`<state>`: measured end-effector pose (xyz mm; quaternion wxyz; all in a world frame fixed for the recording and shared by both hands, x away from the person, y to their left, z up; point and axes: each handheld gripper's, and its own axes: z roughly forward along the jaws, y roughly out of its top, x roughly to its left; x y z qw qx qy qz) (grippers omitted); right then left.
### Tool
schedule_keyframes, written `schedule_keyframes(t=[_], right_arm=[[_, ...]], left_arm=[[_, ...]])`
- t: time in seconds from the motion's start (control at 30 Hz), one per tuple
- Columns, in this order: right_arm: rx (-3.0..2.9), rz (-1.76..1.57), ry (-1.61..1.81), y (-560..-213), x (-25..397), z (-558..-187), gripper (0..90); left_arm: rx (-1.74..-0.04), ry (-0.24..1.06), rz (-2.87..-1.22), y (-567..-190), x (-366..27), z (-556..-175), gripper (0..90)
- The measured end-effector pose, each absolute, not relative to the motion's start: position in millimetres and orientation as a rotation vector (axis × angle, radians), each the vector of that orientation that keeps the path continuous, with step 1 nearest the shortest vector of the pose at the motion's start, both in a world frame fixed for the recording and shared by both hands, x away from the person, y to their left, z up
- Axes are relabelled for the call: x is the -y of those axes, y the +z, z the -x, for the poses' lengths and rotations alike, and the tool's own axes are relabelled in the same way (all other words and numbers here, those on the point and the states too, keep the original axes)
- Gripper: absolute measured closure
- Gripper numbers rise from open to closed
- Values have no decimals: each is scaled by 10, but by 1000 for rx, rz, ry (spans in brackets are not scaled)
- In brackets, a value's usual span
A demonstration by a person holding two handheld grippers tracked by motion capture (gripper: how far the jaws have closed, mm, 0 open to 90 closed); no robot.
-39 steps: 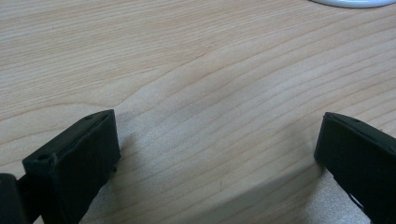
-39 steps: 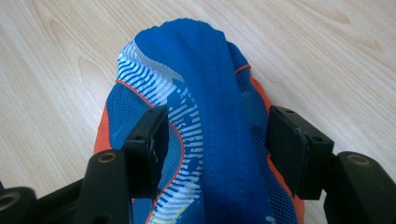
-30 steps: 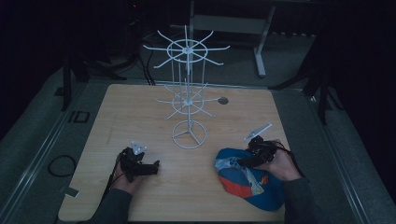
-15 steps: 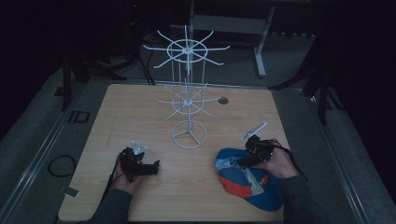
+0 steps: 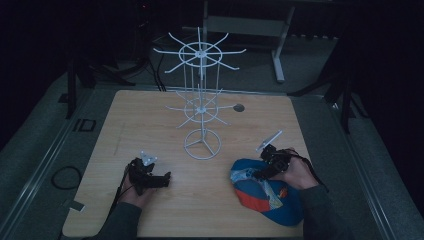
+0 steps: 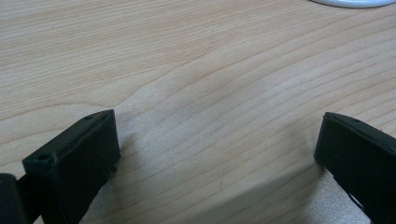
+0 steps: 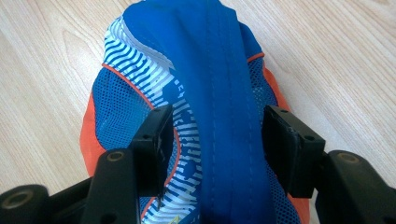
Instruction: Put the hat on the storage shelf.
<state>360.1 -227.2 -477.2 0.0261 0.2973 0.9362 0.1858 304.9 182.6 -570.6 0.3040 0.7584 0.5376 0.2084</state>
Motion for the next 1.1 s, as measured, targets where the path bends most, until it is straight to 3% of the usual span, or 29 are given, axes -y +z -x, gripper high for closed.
schedule_keyframes(t=[1.1], right_arm=[[-2995,-918,435,-4905,2172,-3652,431]], left_arm=[[-1424,552,-2009,-5706,-1826,-3049,1]])
